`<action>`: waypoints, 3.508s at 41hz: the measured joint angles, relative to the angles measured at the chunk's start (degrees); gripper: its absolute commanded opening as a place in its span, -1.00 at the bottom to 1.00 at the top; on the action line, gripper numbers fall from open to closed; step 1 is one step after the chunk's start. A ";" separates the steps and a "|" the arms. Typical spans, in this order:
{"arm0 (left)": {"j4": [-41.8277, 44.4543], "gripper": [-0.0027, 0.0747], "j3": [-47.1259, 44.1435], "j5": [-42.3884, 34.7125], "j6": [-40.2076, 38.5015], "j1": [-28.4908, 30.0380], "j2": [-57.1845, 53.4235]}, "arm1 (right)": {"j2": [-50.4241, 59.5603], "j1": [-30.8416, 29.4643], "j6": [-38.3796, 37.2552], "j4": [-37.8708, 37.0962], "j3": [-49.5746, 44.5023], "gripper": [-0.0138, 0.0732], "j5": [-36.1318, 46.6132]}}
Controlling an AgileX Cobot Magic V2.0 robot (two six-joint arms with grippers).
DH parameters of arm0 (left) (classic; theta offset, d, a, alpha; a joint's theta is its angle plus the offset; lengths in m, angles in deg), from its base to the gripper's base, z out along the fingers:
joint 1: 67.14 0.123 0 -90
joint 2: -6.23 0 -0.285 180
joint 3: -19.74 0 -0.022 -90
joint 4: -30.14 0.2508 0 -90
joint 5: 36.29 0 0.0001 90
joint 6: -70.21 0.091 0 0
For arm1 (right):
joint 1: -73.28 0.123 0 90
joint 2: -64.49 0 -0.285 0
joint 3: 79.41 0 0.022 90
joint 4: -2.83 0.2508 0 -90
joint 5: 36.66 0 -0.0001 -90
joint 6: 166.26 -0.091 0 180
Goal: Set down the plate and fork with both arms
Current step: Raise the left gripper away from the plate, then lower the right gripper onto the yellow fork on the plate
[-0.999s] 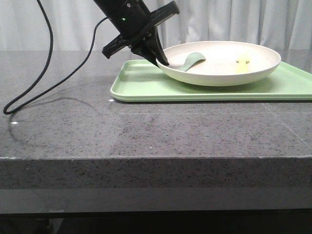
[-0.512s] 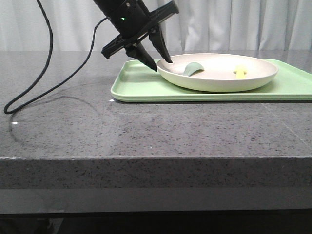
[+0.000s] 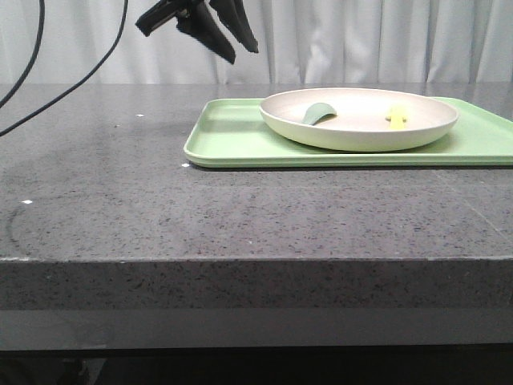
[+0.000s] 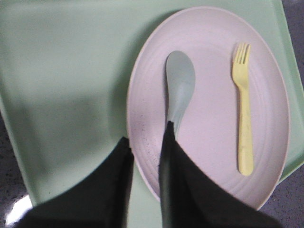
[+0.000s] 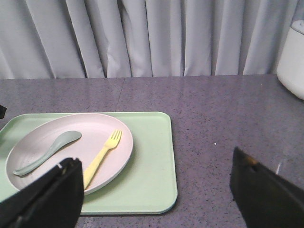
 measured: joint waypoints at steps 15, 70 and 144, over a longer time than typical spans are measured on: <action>5.61 -0.98 -1.65 0.48 1.81 0.00 -6.86 | 0.00 0.00 0.00 0.00 0.00 0.80 0.00; 31.42 -0.98 -107.11 -56.65 -0.39 4.92 -102.86 | -0.15 0.00 0.00 0.00 -2.21 0.80 1.76; 31.52 -0.98 -111.41 -58.56 -0.39 4.92 -112.52 | -78.38 10.97 -2.56 6.37 46.42 0.59 -17.44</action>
